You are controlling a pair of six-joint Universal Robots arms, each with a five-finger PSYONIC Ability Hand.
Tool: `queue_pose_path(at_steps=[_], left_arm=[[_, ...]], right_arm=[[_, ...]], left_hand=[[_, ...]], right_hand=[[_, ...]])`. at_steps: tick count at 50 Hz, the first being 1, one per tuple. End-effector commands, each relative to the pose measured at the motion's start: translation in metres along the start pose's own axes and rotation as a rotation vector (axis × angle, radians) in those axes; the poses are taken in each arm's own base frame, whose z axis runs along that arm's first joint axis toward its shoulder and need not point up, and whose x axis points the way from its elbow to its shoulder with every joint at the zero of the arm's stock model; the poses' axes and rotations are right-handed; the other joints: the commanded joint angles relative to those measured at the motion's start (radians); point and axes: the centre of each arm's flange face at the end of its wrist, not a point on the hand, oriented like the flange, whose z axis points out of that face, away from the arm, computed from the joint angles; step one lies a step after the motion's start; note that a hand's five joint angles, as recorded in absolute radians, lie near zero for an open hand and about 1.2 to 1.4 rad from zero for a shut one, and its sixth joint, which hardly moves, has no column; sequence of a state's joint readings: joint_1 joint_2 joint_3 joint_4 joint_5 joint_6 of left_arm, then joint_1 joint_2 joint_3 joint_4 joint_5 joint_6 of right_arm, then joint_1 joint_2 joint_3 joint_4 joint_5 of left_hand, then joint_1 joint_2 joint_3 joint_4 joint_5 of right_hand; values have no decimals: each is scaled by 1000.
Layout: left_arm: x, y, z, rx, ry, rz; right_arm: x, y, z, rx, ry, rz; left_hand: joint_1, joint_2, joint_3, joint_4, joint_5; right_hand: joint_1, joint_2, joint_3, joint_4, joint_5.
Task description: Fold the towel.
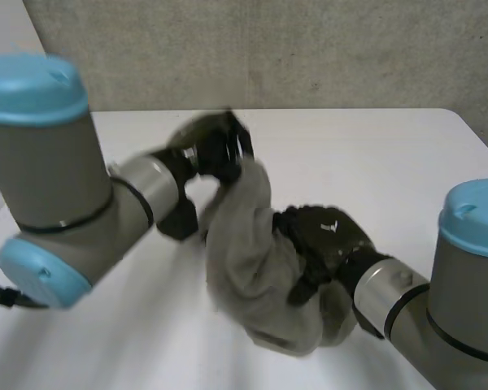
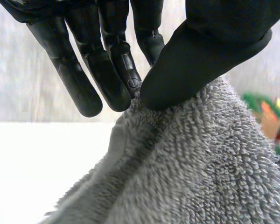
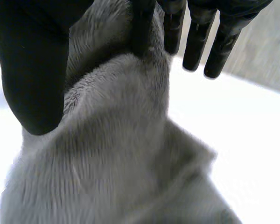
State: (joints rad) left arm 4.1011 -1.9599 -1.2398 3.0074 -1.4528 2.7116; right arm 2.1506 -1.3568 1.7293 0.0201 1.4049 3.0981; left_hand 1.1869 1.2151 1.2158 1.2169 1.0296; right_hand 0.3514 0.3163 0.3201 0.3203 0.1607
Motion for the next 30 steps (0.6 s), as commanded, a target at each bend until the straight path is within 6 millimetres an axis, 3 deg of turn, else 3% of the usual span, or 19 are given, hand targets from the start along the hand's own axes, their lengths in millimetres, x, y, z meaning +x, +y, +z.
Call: queue_pose_path(at_steps=[1,3,5,13,23,30], left_arm=[[-23,53,-27,-223,-91,82],[-25,59,-33,-245,-98,81],[-25,63,-42,-264,-101,80],[-22,75,-76,-302,-102,81],[-16,73,-111,-280,-92,87],[-12,70,-132,-246,-71,165]], right_arm=[[29,-1,-5,-126,43,-22],[39,-6,-5,-131,55,-35],[51,-25,-7,-94,56,-75],[55,-72,-6,49,-9,-127],[57,-63,45,-22,-125,-131],[35,-24,75,-159,-252,-194]], left_hand=[[209,181,180,179,192],[209,181,180,179,192],[209,181,180,179,192],[209,181,180,179,192],[209,181,180,179,192],[209,181,180,179,192]], right_hand=[[-177,-142,-146,-146,-161],[-177,-142,-146,-146,-161],[-177,-142,-146,-146,-161],[-177,-142,-146,-146,-161],[-67,-32,-35,-36,-51],[-64,-29,-33,-33,-48]])
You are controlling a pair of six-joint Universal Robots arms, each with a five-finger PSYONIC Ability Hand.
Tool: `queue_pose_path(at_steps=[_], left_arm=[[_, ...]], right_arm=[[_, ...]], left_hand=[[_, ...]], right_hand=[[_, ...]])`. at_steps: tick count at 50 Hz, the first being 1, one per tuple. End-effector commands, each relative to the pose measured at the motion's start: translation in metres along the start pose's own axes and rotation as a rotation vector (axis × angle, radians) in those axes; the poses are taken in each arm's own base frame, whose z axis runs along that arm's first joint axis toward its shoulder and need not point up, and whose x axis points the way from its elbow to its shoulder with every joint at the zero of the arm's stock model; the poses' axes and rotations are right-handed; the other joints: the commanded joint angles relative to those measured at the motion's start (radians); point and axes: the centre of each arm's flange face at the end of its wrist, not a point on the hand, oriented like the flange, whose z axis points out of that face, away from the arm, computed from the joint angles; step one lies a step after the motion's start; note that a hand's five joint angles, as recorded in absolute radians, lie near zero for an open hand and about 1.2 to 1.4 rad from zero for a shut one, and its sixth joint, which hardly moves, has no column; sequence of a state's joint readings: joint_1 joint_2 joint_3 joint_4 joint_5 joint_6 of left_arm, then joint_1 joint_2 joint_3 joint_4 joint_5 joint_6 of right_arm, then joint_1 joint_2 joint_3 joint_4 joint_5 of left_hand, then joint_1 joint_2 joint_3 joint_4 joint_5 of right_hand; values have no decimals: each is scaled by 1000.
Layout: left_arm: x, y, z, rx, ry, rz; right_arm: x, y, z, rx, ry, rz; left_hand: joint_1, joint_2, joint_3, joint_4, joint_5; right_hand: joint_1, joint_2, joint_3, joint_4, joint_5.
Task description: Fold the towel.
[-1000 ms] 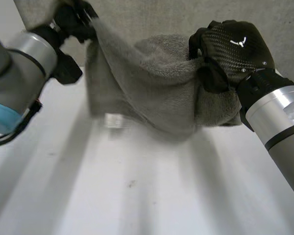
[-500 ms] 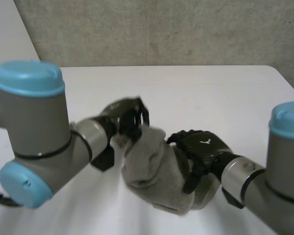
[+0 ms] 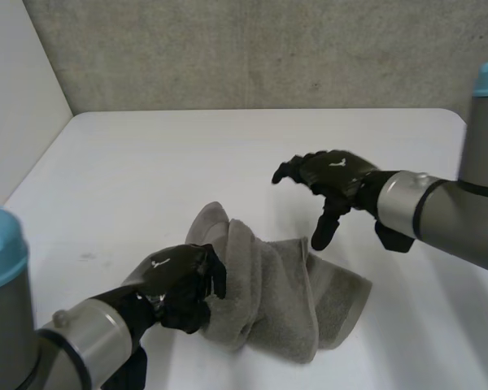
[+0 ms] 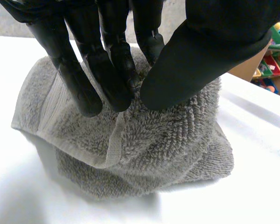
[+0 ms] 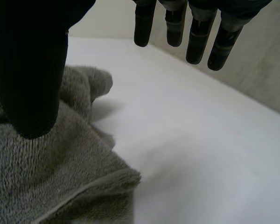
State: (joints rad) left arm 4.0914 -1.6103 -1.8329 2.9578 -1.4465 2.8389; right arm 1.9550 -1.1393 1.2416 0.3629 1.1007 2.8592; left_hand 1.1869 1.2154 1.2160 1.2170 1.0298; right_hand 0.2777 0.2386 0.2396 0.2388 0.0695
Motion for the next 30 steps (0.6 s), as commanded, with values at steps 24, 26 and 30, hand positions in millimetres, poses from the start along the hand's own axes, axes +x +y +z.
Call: queue_pose_path(at_steps=[24,26,30], left_arm=[[-7,-137,28,554,-27,248],[-1,-163,29,636,-20,279],[14,-223,25,838,1,318]], right_arm=[[7,-87,38,533,134,-42],[23,-108,27,668,217,-50],[47,-144,-17,1000,394,-118]], left_hand=[[209,181,180,179,192],[209,181,180,179,192],[209,181,180,179,192]], right_hand=[[1119,1158,1157,1157,1152],[1119,1158,1157,1157,1152],[1119,1158,1157,1157,1152]])
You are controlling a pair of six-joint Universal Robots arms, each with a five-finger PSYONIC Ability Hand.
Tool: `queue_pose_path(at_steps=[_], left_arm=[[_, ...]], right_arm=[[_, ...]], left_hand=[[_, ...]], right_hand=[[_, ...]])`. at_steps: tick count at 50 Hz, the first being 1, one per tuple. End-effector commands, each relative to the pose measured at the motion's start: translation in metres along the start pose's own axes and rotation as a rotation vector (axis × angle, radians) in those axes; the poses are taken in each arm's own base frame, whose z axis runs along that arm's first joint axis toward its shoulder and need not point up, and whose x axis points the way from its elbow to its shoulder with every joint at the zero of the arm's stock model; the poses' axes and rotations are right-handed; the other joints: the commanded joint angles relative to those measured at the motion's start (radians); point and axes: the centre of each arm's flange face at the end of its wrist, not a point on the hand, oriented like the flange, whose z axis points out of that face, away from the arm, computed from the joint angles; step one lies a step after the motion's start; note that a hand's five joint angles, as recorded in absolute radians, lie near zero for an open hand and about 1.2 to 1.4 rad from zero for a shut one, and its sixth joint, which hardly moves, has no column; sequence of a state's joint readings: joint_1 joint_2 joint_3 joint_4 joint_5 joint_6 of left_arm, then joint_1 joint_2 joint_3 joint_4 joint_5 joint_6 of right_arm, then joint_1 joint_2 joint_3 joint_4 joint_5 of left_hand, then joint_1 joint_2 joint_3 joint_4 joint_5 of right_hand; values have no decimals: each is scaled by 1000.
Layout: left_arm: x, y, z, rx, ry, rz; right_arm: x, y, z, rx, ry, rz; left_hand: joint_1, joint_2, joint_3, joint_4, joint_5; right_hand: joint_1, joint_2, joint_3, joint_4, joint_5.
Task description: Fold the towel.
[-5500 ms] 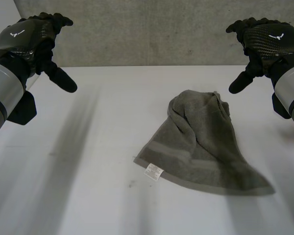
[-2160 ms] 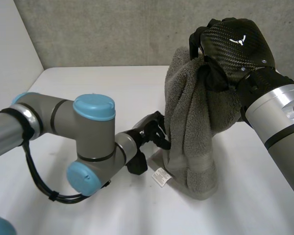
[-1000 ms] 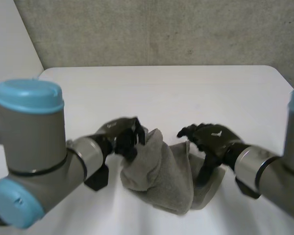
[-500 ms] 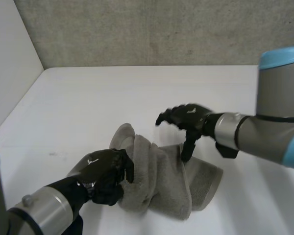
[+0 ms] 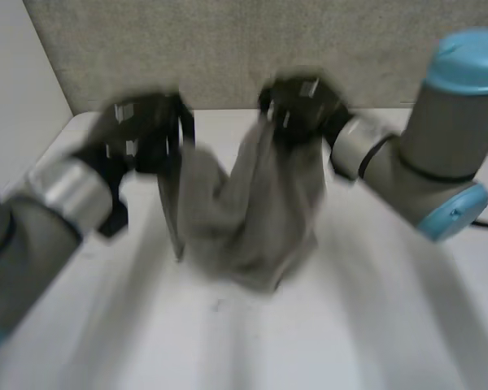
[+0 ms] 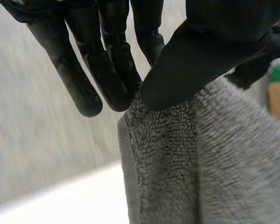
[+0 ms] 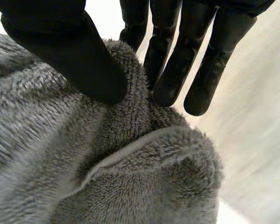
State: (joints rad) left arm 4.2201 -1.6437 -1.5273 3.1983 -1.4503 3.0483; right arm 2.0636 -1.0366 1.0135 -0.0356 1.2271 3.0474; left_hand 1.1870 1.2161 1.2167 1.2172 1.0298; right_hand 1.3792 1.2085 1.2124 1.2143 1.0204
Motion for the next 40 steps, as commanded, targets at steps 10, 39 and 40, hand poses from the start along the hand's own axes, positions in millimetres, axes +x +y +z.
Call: queue_pose_path(at_steps=[10,39,40], left_arm=[[28,-46,42,198,48,52],[55,143,-48,-439,145,43],[54,143,-51,-440,141,43]], right_arm=[[23,-27,-43,257,152,-108],[-38,74,-174,-841,-223,-198],[-38,74,-175,-841,-223,-198]], left_hand=[[209,180,180,179,192],[209,180,180,179,192],[209,180,180,179,192]], right_hand=[[17,188,184,182,201],[-459,-288,-292,-294,-275],[-463,-293,-296,-298,-279]])
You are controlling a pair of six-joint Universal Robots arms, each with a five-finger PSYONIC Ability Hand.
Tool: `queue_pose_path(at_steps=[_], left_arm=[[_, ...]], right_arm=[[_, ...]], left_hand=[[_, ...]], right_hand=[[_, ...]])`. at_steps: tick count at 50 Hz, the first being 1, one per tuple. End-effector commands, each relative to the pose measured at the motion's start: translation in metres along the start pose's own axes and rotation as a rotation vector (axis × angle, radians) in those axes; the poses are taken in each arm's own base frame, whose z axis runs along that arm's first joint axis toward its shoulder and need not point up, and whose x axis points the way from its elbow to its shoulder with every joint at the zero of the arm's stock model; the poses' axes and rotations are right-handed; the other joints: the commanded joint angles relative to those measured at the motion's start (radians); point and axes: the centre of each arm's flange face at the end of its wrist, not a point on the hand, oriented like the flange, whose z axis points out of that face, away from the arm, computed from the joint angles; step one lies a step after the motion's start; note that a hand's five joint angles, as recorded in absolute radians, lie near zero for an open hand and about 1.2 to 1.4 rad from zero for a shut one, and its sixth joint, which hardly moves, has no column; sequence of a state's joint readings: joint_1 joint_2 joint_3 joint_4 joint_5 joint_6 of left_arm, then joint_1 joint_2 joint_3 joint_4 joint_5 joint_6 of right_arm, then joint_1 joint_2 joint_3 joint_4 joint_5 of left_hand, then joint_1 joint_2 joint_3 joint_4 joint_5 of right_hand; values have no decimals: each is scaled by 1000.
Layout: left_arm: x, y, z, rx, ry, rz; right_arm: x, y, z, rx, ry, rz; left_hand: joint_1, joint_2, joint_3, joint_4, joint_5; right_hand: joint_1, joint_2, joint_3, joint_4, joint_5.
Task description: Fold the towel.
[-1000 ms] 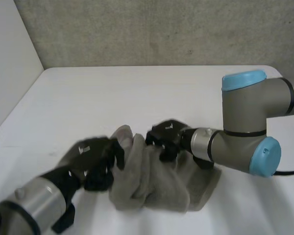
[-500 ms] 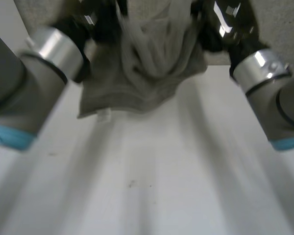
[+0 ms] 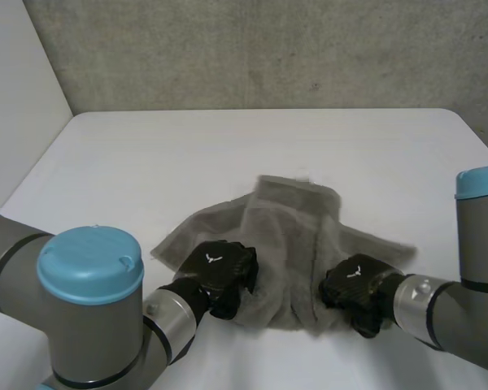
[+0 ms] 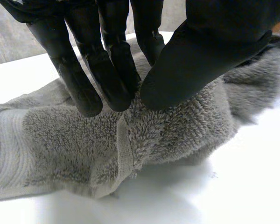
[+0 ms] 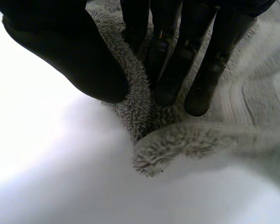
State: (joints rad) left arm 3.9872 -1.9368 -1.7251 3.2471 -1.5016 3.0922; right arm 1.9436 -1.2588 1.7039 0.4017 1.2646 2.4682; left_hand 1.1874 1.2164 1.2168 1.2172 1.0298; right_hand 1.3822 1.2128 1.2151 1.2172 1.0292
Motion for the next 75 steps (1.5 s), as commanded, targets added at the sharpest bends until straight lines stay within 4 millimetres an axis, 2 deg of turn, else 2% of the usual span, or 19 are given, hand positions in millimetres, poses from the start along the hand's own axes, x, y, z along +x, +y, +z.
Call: queue_pose_path(at_steps=[1,6,7,8,9,11,16,23,29,32,41,47,52,53,54,56,62,64,75], left_arm=[[-1,-3,-15,13,-6,-4],[-1,3,-24,-5,-5,-5],[-1,6,-27,-14,-7,-6],[-2,8,-30,-18,-10,-7],[-2,8,-30,-18,-10,-7],[-5,7,-34,-13,-26,-10],[-11,2,-39,6,-46,-18],[-40,-25,-51,109,-143,-50],[-58,-29,-57,132,-207,-78],[-67,-26,-59,125,-237,-91],[-93,-7,-61,64,-328,-150],[-96,0,-59,43,-306,-169],[-102,-1,-57,42,-289,-184],[-102,-1,-57,42,-289,-185],[-102,-2,-57,45,-287,-184],[-102,-2,-57,47,-284,-185],[-96,-6,-55,57,-259,-171],[-95,-8,-54,63,-252,-166],[-82,-9,-18,25,-141,-165]], right_arm=[[-8,-17,-38,17,-48,-17],[3,-41,-51,135,7,-37],[9,-49,-53,173,34,-39],[9,-49,-53,174,34,-39],[15,-59,-55,217,63,-32],[22,-69,-57,262,92,-20],[39,-92,-54,348,126,22],[62,-104,-5,341,105,28],[51,-111,35,345,41,-5],[46,-112,70,368,-18,-54],[31,-100,98,388,-179,-67],[19,-85,110,339,-242,-56],[13,-80,109,307,-258,-121],[12,-82,107,313,-253,-145],[12,-82,107,313,-253,-145],[13,-91,101,343,-234,-167],[33,-121,84,452,-90,-162],[45,-140,66,552,-18,-78],[52,-155,7,789,128,44]], left_hand=[[209,180,180,179,192],[209,180,180,179,192],[107,79,78,78,91],[-161,-190,-190,-191,-178],[-164,-193,-193,-193,-180],[-596,-625,-626,-626,-613],[-716,-744,-745,-745,-732],[-877,-906,-906,-907,-894],[-921,-950,-950,-951,-938],[-939,-968,-968,-968,-956],[-948,-976,-977,-977,-964],[-948,-976,-977,-977,-964],[-945,-974,-974,-974,-961],[-945,-973,-974,-974,-961],[-947,-976,-977,-977,-964],[-945,-974,-974,-974,-961],[-939,-968,-968,-969,-956],[-939,-968,-968,-968,-956],[-939,-968,-968,-968,-956]], right_hand=[[-737,-567,-570,-572,-558],[-836,-666,-669,-671,-657],[-926,-757,-759,-761,-748],[-927,-758,-760,-762,-749],[-980,-810,-812,-815,-801],[-989,-820,-822,-824,-810],[-983,-814,-816,-818,-805],[-954,-784,-787,-789,-775],[-945,-776,-778,-780,-766],[-945,-776,-778,-780,-766],[-942,-773,-775,-777,-763],[-922,-752,-754,-757,-743],[-657,-488,-490,-492,-479],[-433,-264,-266,-268,-255],[-431,-262,-264,-266,-253],[13,182,180,178,191],[14,183,181,179,193],[14,183,181,179,193],[14,183,181,179,193]])
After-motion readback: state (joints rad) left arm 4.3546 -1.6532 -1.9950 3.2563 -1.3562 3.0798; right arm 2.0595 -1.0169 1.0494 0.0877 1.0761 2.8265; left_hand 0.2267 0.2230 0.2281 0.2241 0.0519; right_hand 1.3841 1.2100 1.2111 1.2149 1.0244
